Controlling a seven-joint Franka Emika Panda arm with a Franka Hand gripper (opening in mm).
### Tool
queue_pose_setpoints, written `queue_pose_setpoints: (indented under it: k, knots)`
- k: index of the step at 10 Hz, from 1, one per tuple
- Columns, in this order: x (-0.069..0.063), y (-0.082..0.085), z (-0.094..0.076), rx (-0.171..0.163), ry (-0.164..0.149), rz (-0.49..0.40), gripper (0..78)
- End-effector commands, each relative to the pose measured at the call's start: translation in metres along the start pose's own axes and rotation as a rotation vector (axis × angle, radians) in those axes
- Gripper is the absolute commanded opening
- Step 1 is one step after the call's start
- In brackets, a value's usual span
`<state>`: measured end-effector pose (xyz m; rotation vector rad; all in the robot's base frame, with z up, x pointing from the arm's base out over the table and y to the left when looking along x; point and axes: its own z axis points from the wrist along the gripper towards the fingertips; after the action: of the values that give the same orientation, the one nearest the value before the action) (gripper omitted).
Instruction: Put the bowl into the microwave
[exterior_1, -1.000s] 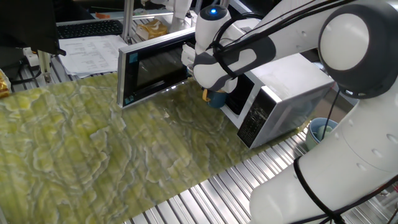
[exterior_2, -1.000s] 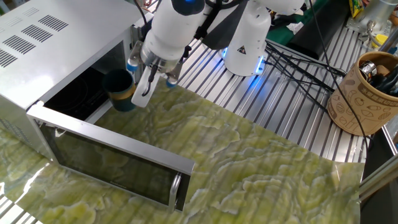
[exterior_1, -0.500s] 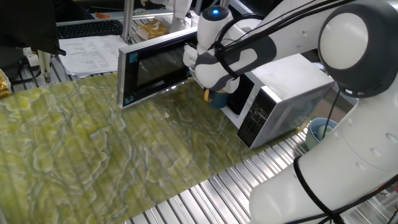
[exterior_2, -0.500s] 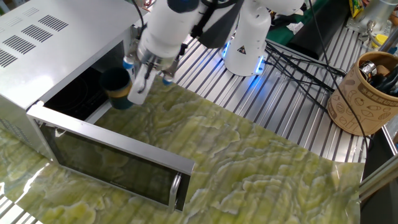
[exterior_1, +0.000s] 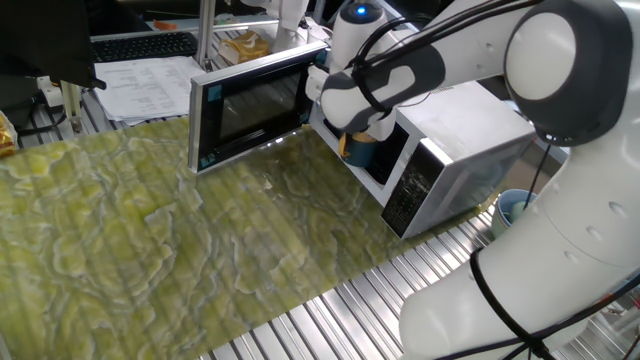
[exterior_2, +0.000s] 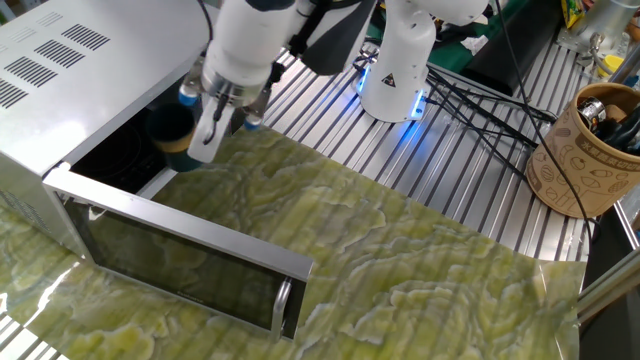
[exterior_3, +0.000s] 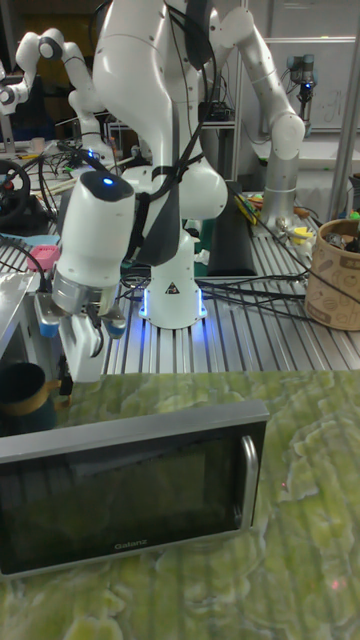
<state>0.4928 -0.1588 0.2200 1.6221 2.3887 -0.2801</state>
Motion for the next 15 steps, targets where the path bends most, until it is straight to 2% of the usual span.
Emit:
queue_pose_setpoints:
  k: [1, 4, 6, 7, 9, 10, 13, 14, 15]
  knots:
    - [-0.0012, 0.0008, -0.0003, 0.008, -0.001, 0.045, 2.8]
    - [-0.0012, 0.0008, -0.0003, 0.026, 0.009, 0.097, 2.8]
    - [-0.0012, 0.0008, -0.0003, 0.026, 0.001, 0.113, 2.8]
    - [-0.0012, 0.0008, -0.0003, 0.018, 0.014, 0.106, 2.8]
    - [-0.0012, 0.0008, -0.0003, 0.020, 0.018, 0.128, 2.8]
    - [-0.0012, 0.0008, -0.0003, 0.000, 0.061, 0.150, 2.8]
    - [-0.0013, 0.0007, 0.0001, 0.010, 0.039, 0.210, 2.8]
    - [-0.0040, 0.0004, 0.0053, 0.020, 0.004, 0.206, 2.8]
    - [-0.0059, 0.0001, 0.0082, 0.025, -0.014, 0.201, 2.8]
